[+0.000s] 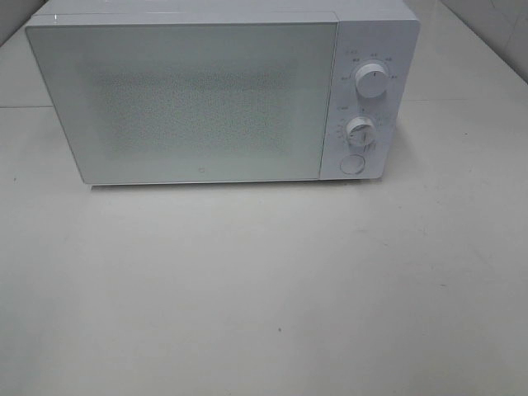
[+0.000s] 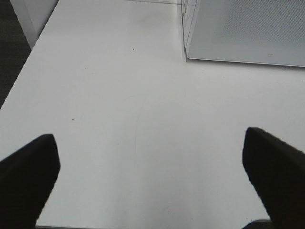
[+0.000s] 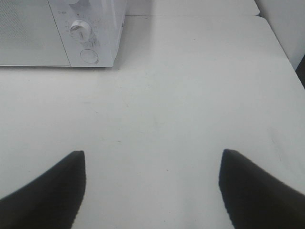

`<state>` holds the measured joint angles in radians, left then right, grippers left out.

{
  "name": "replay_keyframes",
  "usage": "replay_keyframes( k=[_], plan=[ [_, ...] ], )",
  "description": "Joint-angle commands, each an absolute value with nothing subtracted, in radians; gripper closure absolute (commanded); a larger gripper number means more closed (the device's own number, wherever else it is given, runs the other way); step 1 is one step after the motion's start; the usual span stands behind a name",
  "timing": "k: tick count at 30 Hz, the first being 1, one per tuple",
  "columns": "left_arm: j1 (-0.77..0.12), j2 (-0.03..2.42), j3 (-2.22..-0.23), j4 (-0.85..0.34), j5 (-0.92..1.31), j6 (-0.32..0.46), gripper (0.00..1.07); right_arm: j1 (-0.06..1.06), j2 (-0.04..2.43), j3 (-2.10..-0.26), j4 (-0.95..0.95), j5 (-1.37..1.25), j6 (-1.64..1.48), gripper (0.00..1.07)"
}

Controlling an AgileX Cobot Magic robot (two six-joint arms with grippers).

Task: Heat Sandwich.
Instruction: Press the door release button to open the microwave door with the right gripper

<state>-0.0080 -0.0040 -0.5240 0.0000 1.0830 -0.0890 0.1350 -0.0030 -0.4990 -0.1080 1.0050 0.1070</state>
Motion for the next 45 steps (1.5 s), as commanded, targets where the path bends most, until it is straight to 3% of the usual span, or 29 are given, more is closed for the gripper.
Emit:
replay_keyframes(
  k=[1, 25, 45],
  plan=[
    [-0.005, -0.021, -0.520, 0.000, 1.071, -0.093, 0.07, 0.129, -0.032, -0.497, -0.111, 0.998, 0.097, 0.32],
    [-0.005, -0.021, -0.520, 0.000, 1.071, -0.093, 0.07, 0.129, -0.029, -0.532, -0.085, 0.928, 0.092, 0.32],
    [-0.005, -0.021, -0.520, 0.000, 1.071, -0.093, 0.07, 0.129, 0.330, -0.551, -0.076, 0.549, 0.095, 0.32]
  ],
)
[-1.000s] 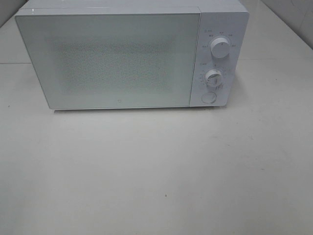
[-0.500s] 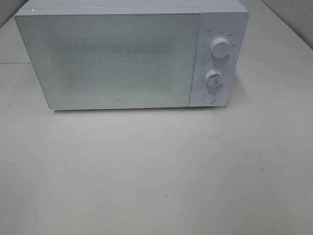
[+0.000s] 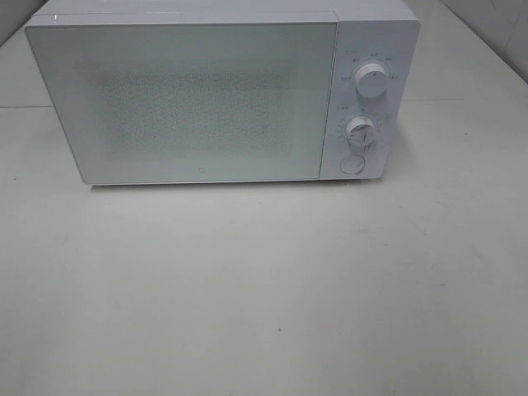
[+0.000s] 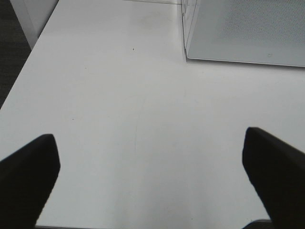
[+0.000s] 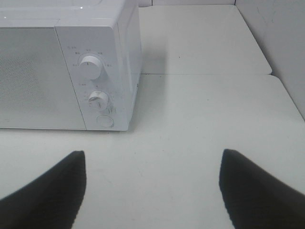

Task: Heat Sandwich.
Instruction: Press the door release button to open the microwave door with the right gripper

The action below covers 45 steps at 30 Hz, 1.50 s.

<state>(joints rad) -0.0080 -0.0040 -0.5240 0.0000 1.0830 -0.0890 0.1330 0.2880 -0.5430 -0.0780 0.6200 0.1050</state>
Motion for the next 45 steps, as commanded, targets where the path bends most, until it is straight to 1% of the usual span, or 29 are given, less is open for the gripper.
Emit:
replay_keyframes(
  k=[1, 22, 32, 36, 37, 39, 42, 45],
  plan=[
    [-0.005, -0.021, -0.520, 0.000, 1.071, -0.093, 0.07, 0.129, 0.351, -0.551, -0.076, 0.530, 0.095, 0.32],
    [-0.005, -0.021, -0.520, 0.000, 1.071, -0.093, 0.07, 0.129, 0.793, -0.551, -0.076, 0.105, 0.095, 0.32],
    [-0.005, -0.021, -0.520, 0.000, 1.071, -0.093, 0.07, 0.129, 0.963, -0.542, -0.077, -0.079, 0.095, 0.32],
    [-0.005, -0.021, -0.520, 0.000, 1.071, -0.093, 0.07, 0.130, 1.044, -0.477, -0.075, -0.269, 0.095, 0.32],
    [-0.005, -0.021, -0.520, 0.000, 1.071, -0.093, 0.07, 0.130, 1.044, -0.477, -0.075, -0.269, 0.095, 0.32],
    [-0.005, -0.021, -0.520, 0.000, 1.071, -0.093, 0.07, 0.130, 1.093, -0.428, -0.073, -0.409, 0.095, 0.32],
    [-0.005, -0.021, -0.520, 0.000, 1.071, -0.093, 0.07, 0.130, 1.123, -0.398, -0.066, -0.483, 0.094, 0.32],
    [-0.005, -0.021, -0.520, 0.000, 1.071, -0.093, 0.07, 0.131, 1.185, -0.348, -0.035, -0.616, 0.069, 0.32]
  ],
)
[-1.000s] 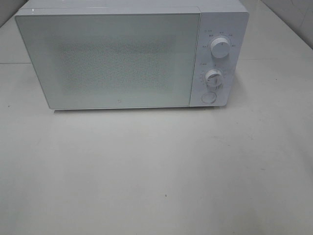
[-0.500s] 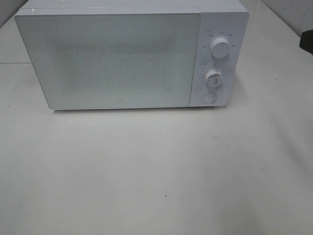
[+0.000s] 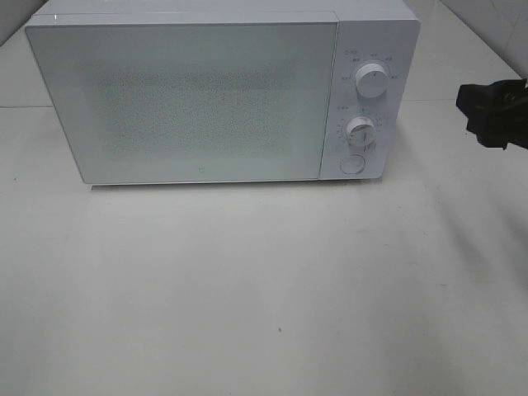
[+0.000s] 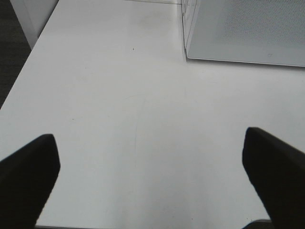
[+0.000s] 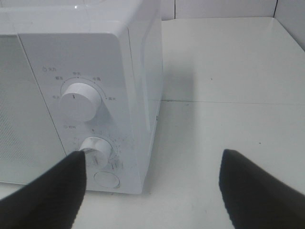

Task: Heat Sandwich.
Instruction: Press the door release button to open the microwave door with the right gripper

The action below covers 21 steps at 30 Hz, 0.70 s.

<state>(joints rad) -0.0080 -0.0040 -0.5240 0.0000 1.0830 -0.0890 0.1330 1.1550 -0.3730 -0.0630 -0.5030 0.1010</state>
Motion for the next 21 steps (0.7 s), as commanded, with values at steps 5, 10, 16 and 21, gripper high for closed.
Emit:
replay_keyframes(
  k=[5, 10, 16, 21],
  plan=[
    [-0.005, -0.021, -0.520, 0.000, 1.071, -0.093, 0.07, 0.131, 1.249, -0.298, 0.049, -0.765, 0.037, 0.32],
    [-0.005, -0.021, -0.520, 0.000, 1.071, -0.093, 0.07, 0.224, 1.317, -0.262, 0.141, -0.858, -0.057, 0.32],
    [-0.005, -0.021, -0.520, 0.000, 1.071, -0.093, 0.07, 0.375, 1.427, -0.242, 0.286, -0.968, -0.174, 0.32],
    [-0.005, -0.021, -0.520, 0.000, 1.071, -0.093, 0.07, 0.483, 1.511, -0.242, 0.386, -1.074, -0.202, 0.32]
  ],
)
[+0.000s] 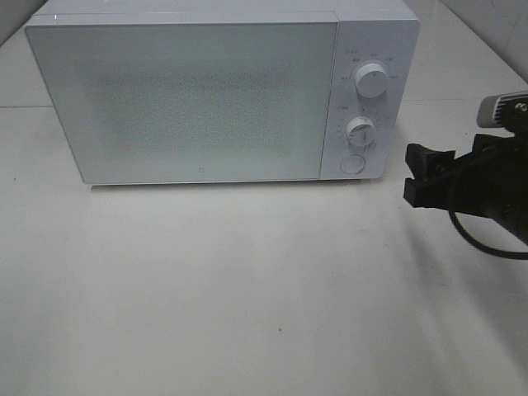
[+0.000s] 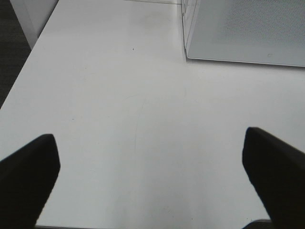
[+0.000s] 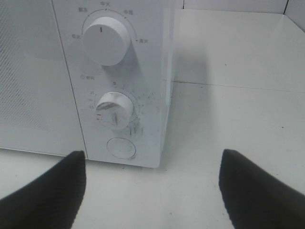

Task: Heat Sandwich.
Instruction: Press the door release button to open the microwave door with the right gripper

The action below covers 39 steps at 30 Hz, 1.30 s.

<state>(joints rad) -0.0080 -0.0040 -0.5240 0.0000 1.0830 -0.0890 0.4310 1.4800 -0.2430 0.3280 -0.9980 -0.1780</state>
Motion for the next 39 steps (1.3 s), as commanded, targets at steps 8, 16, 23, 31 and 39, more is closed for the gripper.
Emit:
replay_keyframes(
  k=[8, 16, 23, 31, 39],
  plan=[
    [-0.005, -0.021, -0.520, 0.000, 1.071, -0.093, 0.07, 0.672, 1.617, -0.252, 0.616, -1.179, -0.210, 0.32],
    [-0.005, -0.021, -0.520, 0.000, 1.071, -0.093, 0.07, 0.801, 1.667, -0.296, 0.764, -1.181, -0.258, 0.32],
    [-0.005, -0.021, -0.520, 0.000, 1.071, -0.093, 0.07, 0.817, 1.667, -0.306, 0.782, -1.176, -0.276, 0.32],
    [-0.005, -0.021, -0.520, 0.000, 1.071, -0.093, 0.07, 0.817, 1.667, -0.306, 0.783, -1.158, -0.275, 0.32],
    [-0.005, -0.021, -0.520, 0.000, 1.071, -0.093, 0.07, 0.817, 1.667, -0.306, 0.794, -1.162, -0.184, 0.32]
  ],
)
